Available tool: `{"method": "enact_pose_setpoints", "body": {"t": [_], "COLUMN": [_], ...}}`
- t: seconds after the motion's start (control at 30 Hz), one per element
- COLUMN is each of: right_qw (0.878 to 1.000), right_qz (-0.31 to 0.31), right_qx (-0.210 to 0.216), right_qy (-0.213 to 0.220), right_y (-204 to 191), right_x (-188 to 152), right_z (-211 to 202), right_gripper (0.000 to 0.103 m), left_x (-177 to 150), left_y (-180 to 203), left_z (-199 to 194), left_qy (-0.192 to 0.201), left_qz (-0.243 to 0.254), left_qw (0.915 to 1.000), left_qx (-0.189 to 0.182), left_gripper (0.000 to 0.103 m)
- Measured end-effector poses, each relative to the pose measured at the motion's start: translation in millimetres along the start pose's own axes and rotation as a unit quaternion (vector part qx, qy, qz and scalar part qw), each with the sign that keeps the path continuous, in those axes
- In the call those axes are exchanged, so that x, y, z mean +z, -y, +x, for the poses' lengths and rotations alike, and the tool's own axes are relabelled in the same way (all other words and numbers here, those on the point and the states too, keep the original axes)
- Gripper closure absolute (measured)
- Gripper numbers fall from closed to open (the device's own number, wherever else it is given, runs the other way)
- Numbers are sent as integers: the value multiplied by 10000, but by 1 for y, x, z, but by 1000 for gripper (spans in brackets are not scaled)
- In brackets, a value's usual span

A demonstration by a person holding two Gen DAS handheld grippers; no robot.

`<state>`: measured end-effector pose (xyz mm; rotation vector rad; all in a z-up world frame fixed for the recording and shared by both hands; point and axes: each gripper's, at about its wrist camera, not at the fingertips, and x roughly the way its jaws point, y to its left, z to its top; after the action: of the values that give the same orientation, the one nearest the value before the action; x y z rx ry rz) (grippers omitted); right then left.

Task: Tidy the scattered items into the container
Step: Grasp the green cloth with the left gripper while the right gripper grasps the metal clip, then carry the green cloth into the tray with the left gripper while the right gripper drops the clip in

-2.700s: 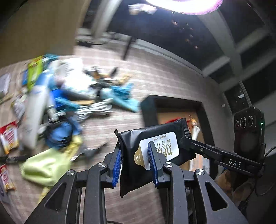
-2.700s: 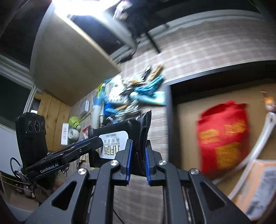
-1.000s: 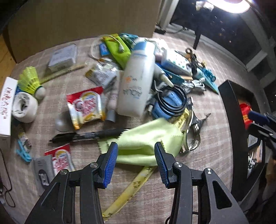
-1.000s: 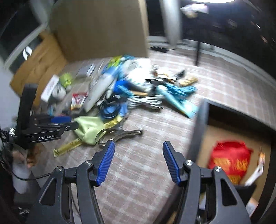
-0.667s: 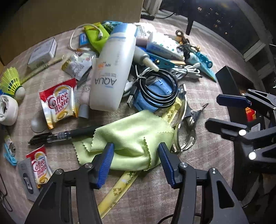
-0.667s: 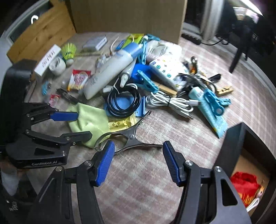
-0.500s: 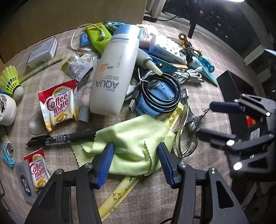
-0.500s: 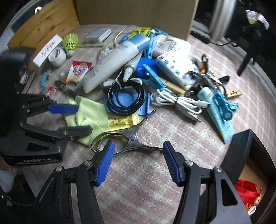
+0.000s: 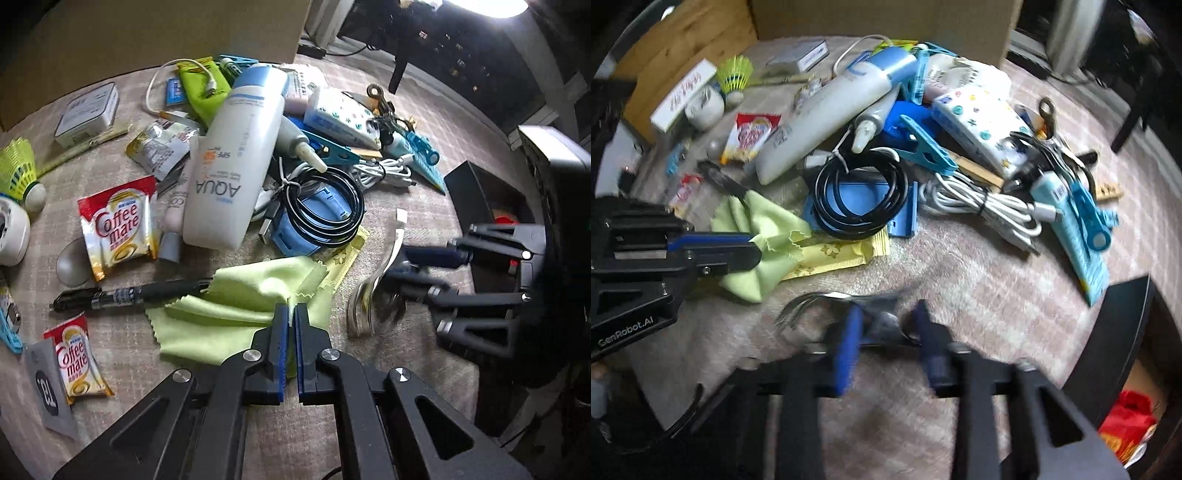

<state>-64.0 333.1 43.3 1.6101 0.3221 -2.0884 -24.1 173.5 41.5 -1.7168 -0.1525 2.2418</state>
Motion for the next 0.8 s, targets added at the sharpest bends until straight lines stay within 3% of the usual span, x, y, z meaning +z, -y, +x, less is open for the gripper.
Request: {"method": "enact_pose_setpoints", "body": {"t": [0.13, 0.47, 0.63, 0.8], "right_qw": [9993, 9900, 9825, 9680], "right_qz": [317, 1055, 1370, 1918], "right_qx": [59, 166, -57, -494], "right_qy": [168, 927, 1261, 1544], "right_y": [12, 53, 72, 114], "right_x": [-9, -41, -49, -79], "right_z": [-18, -90, -117, -153], "right_gripper": [84, 85, 85, 85], "left_x": [-4, 18, 29, 40], "left_y": [-6, 31, 72, 126], "left_z": [-18, -57, -65, -69], "left_qy": [162, 623, 666, 651], "left_qz": [-125, 112, 421, 822], "left_qw": [9998, 9972, 9947, 9890], "left_qx": [-64, -392, -655, -1039], "left_gripper": [100, 100, 100, 100]}}
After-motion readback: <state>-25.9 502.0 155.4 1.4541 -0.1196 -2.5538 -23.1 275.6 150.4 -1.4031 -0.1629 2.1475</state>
